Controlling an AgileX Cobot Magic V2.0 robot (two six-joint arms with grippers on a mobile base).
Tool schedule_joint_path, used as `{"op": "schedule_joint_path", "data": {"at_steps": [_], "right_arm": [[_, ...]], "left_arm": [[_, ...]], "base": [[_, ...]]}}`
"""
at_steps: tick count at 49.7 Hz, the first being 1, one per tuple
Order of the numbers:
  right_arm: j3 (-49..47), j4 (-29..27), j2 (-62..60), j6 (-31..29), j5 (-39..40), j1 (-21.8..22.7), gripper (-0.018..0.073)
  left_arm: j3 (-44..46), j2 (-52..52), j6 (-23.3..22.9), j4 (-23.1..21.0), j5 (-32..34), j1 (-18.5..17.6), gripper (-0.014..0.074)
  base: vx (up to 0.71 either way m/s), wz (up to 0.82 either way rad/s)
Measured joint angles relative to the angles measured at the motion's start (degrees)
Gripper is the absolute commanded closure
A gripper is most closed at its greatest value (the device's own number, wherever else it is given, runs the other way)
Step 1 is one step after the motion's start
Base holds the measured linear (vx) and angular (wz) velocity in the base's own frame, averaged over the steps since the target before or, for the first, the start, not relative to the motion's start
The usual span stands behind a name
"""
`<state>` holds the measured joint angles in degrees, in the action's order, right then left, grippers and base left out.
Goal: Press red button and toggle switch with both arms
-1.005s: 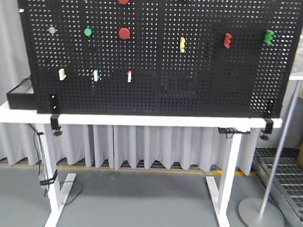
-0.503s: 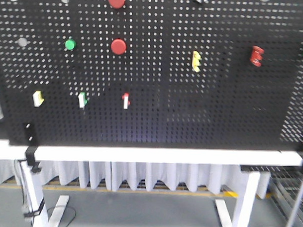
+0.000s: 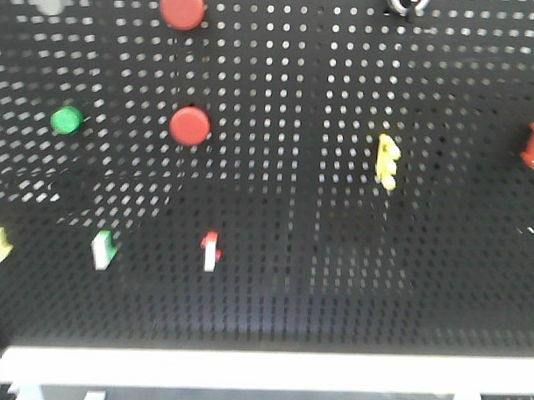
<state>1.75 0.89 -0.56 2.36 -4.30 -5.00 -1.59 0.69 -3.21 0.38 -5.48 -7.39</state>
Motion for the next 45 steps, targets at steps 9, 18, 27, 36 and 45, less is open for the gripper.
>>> {"op": "schedule_joint_path", "data": {"at_steps": [9,18,27,36,45], "right_arm": [[0.0,0.0,0.0,0.0,0.0,0.0,0.0562],[0.0,0.0,0.0,0.0,0.0,0.0,0.0562],[0.0,0.0,0.0,0.0,0.0,0.0,0.0562],[0.0,0.0,0.0,0.0,0.0,0.0,0.0562],[0.0,0.0,0.0,0.0,0.7,0.0,0.0562]], "left_arm": [[0.0,0.0,0.0,0.0,0.0,0.0,0.0595],[0.0,0.0,0.0,0.0,0.0,0.0,0.0595],[0.0,0.0,0.0,0.0,0.0,0.0,0.0595],[0.0,0.0,0.0,0.0,0.0,0.0,0.0595],[0.0,0.0,0.0,0.0,0.0,0.0,0.0595]], "base": [[0.20,0.00],[0.11,0.00],[0.07,-0.01],[0.03,-0.01],[0.00,0.00]]}}
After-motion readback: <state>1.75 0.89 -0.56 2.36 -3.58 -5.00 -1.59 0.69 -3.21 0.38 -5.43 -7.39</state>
